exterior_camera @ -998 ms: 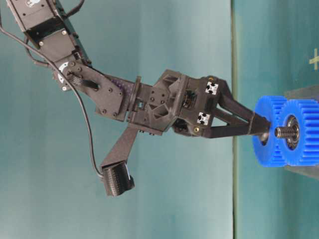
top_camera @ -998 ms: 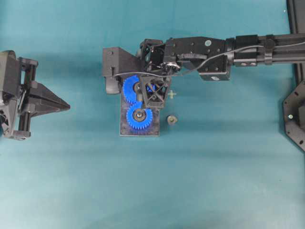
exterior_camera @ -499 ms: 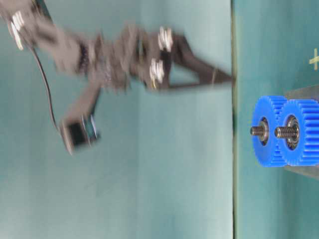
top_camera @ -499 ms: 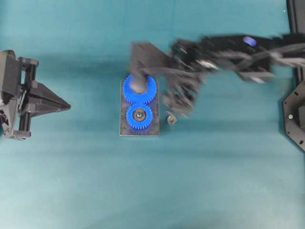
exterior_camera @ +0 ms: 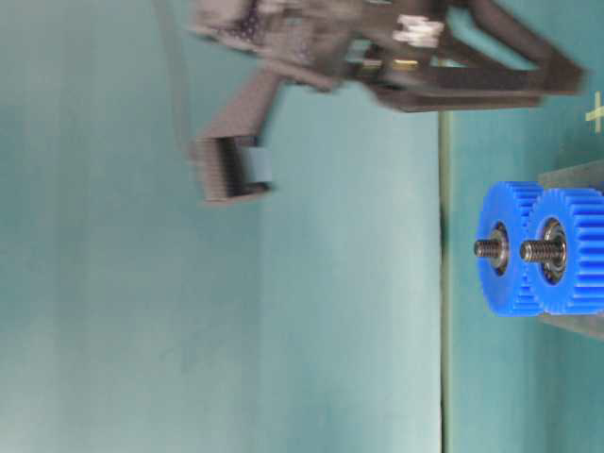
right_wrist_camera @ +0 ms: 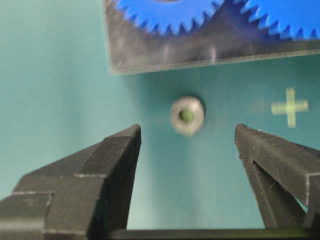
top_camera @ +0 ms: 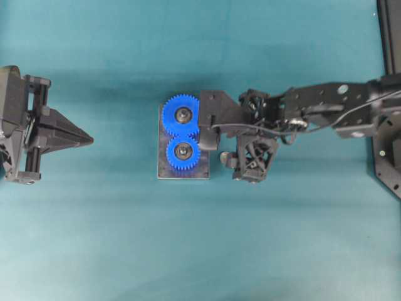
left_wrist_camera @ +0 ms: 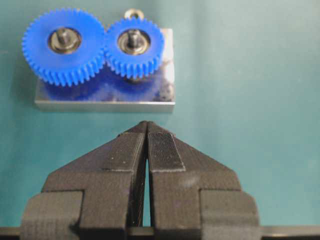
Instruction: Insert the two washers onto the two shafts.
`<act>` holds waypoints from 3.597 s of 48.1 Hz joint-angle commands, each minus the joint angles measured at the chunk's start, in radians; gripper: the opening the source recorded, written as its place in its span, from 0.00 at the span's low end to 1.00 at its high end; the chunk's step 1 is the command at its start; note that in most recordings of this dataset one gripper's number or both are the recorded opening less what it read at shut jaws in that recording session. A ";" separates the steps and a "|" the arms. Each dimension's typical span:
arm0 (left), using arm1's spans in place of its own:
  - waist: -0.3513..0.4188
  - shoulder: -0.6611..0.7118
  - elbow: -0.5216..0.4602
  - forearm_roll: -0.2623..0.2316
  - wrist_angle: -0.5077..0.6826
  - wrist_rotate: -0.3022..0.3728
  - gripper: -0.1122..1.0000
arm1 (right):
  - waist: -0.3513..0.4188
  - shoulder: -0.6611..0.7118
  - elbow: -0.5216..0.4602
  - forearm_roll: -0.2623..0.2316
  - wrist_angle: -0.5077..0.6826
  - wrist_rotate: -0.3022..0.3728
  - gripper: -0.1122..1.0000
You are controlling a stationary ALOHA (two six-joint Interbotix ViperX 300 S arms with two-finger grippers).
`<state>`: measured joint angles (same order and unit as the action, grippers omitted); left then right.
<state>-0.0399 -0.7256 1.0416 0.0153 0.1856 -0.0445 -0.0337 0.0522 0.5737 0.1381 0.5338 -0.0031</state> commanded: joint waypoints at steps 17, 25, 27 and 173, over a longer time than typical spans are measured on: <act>-0.002 0.000 -0.032 0.003 -0.008 -0.002 0.11 | 0.011 0.083 -0.003 0.000 -0.069 0.003 0.80; -0.002 0.005 -0.032 0.003 -0.008 -0.002 0.11 | 0.011 0.089 0.006 -0.006 -0.086 0.005 0.80; -0.002 0.006 -0.032 0.003 -0.008 -0.002 0.11 | 0.012 0.094 0.008 -0.006 -0.091 0.005 0.80; -0.002 0.044 -0.038 0.003 -0.037 -0.003 0.11 | 0.054 0.169 -0.388 -0.143 0.190 -0.031 0.40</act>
<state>-0.0399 -0.6780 1.0216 0.0153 0.1565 -0.0460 0.0199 0.2408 0.1963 -0.0046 0.7271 -0.0245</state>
